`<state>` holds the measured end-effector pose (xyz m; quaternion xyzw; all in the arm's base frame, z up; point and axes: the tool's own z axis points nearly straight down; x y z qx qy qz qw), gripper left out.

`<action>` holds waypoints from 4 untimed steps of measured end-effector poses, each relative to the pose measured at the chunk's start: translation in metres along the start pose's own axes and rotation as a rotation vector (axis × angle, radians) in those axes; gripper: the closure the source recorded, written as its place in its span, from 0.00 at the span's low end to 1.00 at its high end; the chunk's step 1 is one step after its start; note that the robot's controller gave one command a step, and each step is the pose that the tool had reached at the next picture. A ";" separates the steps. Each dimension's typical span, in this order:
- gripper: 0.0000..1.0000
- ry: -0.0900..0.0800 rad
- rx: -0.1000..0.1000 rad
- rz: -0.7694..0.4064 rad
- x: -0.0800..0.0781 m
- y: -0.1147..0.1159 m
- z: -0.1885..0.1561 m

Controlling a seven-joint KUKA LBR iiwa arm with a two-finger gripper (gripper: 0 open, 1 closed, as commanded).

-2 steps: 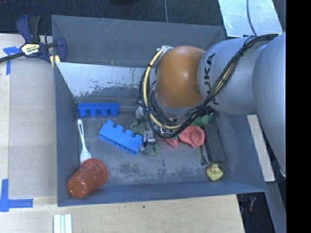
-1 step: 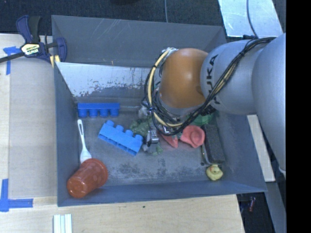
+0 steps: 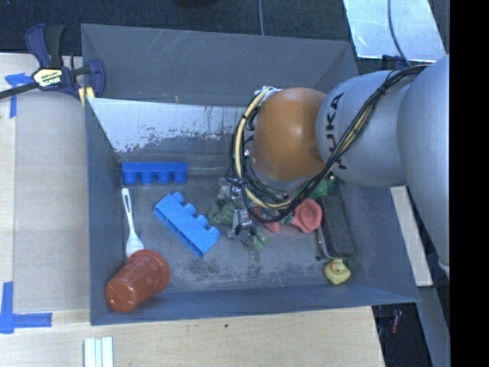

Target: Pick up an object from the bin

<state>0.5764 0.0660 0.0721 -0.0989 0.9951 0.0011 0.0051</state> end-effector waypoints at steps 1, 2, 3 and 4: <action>1.00 0.000 0.000 0.000 0.000 0.000 0.000; 1.00 0.003 -0.001 -0.031 -0.004 -0.007 -0.054; 1.00 0.006 -0.001 -0.034 -0.005 0.010 -0.105; 1.00 0.010 0.000 -0.036 -0.002 -0.002 -0.151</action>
Offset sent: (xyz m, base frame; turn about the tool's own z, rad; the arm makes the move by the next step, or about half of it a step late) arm 0.0073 -0.0076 0.0675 -0.0373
